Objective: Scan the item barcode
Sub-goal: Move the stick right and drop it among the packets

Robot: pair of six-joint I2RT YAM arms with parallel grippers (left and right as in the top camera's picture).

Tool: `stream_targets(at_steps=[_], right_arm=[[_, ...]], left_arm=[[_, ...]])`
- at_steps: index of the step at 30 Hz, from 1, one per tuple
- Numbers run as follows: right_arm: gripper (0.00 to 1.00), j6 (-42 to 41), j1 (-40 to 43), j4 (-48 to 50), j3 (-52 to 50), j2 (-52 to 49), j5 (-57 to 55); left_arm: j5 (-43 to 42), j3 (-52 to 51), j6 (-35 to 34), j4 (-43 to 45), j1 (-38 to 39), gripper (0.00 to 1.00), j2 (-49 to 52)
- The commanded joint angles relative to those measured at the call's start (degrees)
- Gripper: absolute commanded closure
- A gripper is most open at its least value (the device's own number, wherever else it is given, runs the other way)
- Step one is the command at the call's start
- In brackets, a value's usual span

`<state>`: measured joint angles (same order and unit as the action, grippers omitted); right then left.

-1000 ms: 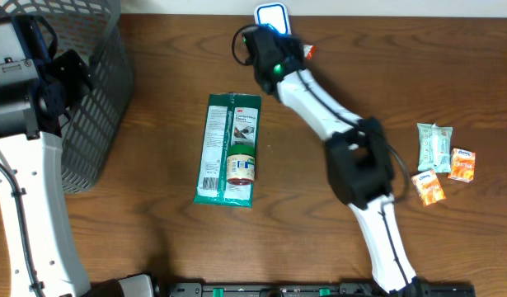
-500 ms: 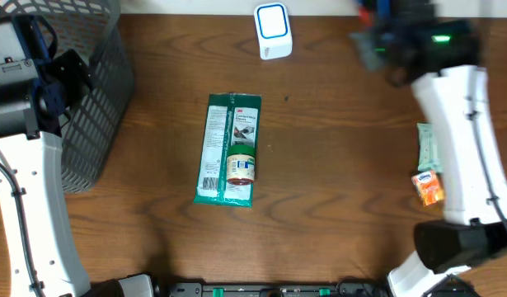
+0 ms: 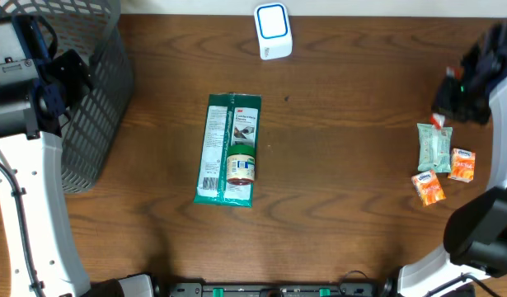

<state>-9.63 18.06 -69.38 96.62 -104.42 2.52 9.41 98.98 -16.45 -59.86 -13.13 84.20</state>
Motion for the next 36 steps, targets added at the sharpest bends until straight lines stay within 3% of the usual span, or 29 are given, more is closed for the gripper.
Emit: stream_targets(at_steps=[1, 8, 14, 15, 16, 17, 19, 24, 32, 36], right_arm=[[0.99, -7.0, 3.2, 4.0, -8.3, -0.1, 1.2], [0.95, -17.0, 7.6, 17.5, -25.0, -0.1, 1.2], [0.90, -20.5, 10.4, 24.0, -32.8, -0.1, 1.1], [0.84, -20.5, 10.7, 24.5, -33.5, -0.1, 0.9], [0.53, -20.5, 11.0, 24.7, -33.9, -0.1, 0.7], [0.29, -20.3, 11.2, 24.6, -34.0, -0.1, 0.7], [0.01, -18.7, 11.4, 24.7, -33.9, 0.0, 0.8], [0.01, -16.2, 11.5, 21.6, -31.7, 0.3, 1.0], [0.01, -16.2, 11.4, 3.6, -16.4, 5.3, 1.0], [0.01, -15.1, 10.0, -0.6, -12.5, 9.7, 1.6]], left_arm=[[0.7, 0.3, 0.5, -0.1, -0.3, 0.08, 0.0], [0.7, 0.3, 0.5, -0.1, -0.3, 0.08, 0.0], [0.7, 0.3, 0.5, -0.1, -0.3, 0.07, 0.0], [0.7, 0.3, 0.5, -0.1, -0.3, 0.07, 0.0], [0.7, 0.3, 0.5, -0.1, -0.3, 0.08, 0.0], [0.7, 0.3, 0.5, -0.1, -0.3, 0.07, 0.0], [0.7, 0.3, 0.5, -0.1, -0.3, 0.08, 0.0], [0.7, 0.3, 0.5, -0.1, -0.3, 0.08, 0.0], [0.7, 0.3, 0.5, -0.1, -0.3, 0.07, 0.0], [0.7, 0.3, 0.5, -0.1, -0.3, 0.07, 0.0]])
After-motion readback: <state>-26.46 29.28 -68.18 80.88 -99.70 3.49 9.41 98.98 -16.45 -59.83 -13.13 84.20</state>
